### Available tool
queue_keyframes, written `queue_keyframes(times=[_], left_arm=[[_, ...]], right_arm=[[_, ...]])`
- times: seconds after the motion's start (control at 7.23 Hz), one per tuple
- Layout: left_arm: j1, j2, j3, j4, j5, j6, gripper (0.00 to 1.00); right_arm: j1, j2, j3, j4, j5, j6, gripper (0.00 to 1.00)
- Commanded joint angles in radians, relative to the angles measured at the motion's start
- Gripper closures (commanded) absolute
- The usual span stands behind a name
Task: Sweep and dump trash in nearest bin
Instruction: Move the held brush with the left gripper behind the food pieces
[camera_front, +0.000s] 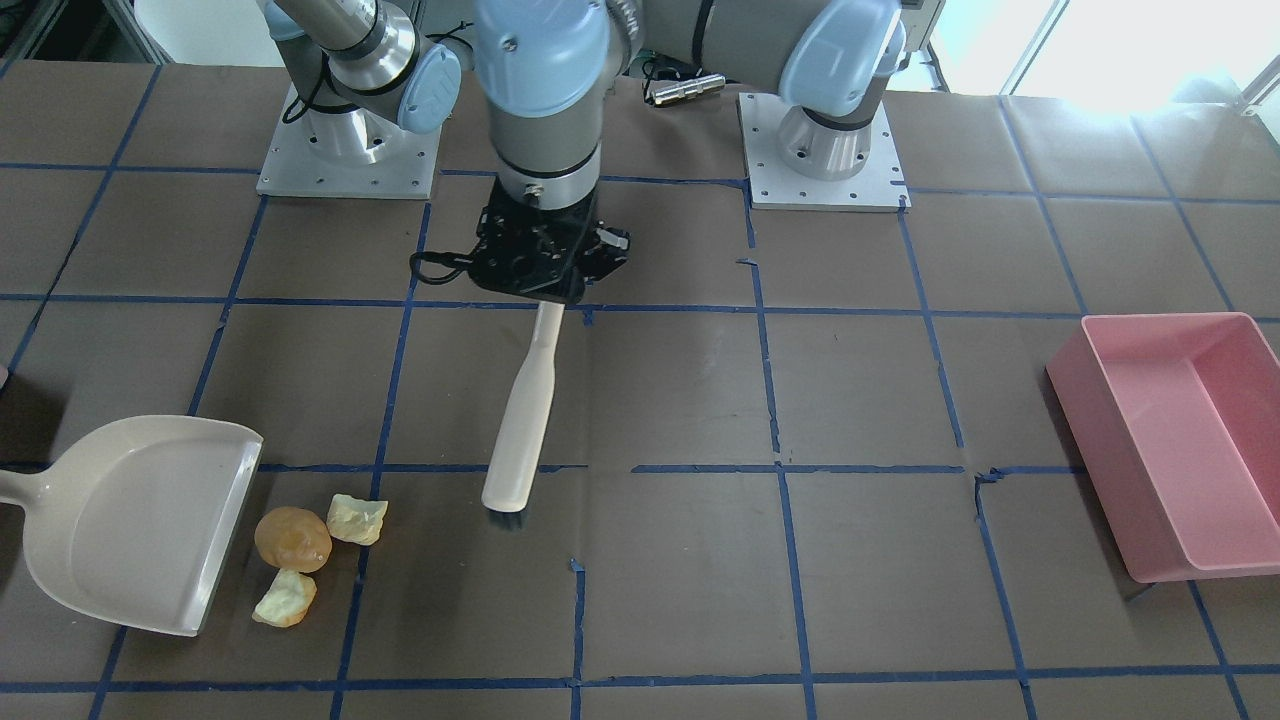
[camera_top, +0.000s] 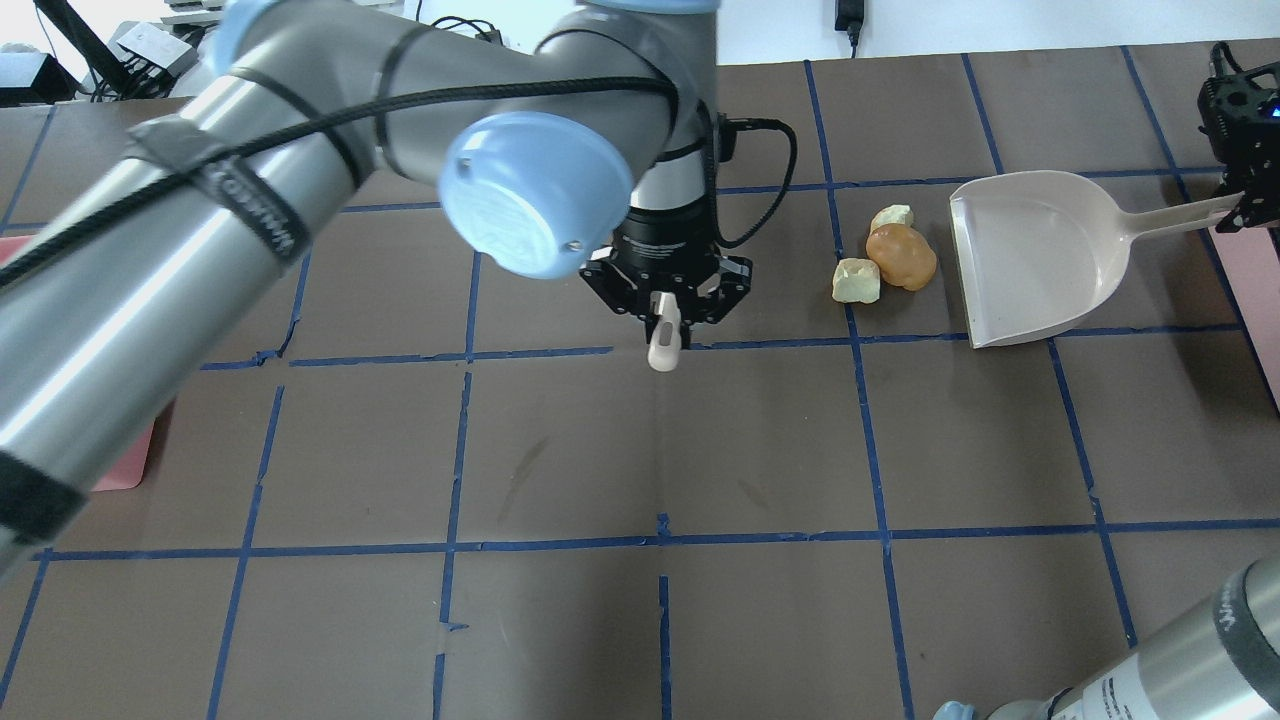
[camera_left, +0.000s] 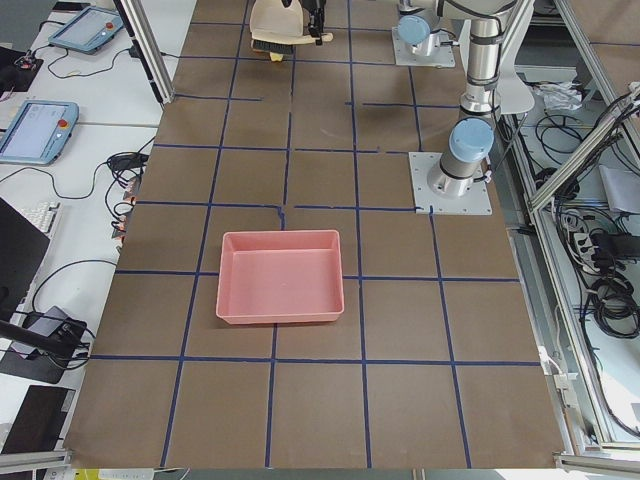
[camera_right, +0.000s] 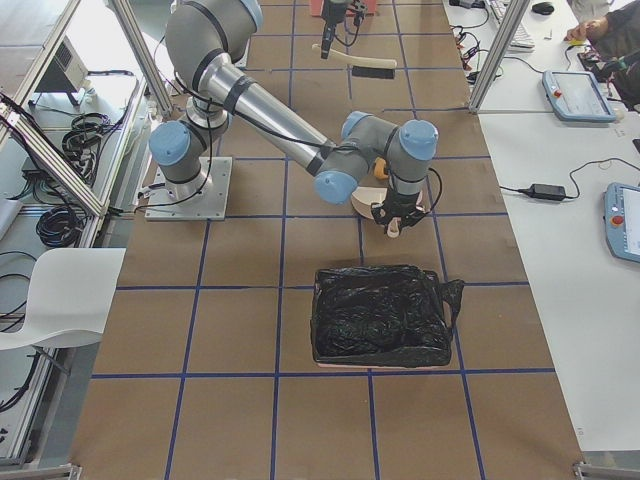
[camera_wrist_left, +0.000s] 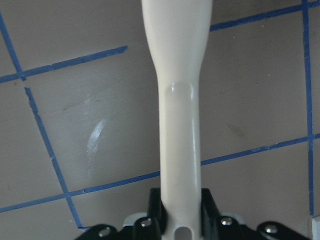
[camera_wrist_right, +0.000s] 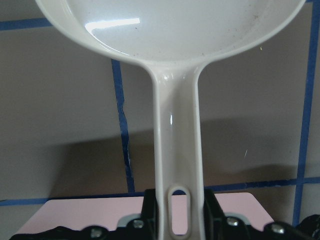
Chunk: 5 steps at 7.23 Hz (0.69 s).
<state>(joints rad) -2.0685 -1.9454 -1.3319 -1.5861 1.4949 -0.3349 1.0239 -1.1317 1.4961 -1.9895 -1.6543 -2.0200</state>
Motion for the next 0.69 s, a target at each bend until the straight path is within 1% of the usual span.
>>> queue_keyframes(times=[0.0,0.14,0.41,0.55], left_arm=[[-0.108,-0.264,0.275,-0.014,-0.015,-0.187,1.0],[-0.137,-0.333,0.375,-0.113,-0.019,-0.298,1.0],[-0.139,-0.357,0.384,-0.107,-0.097,-0.515,1.0],[-0.14,-0.374,0.39,-0.083,-0.11,-0.545,1.0]], right_arm=[[0.004,0.009,0.015,-0.015,0.005,0.006,1.0],[0.005,0.009,0.018,-0.015,0.005,0.007,1.0],[0.007,0.013,0.021,-0.015,0.005,0.007,1.0],[0.007,0.018,0.021,-0.015,0.005,0.007,1.0]])
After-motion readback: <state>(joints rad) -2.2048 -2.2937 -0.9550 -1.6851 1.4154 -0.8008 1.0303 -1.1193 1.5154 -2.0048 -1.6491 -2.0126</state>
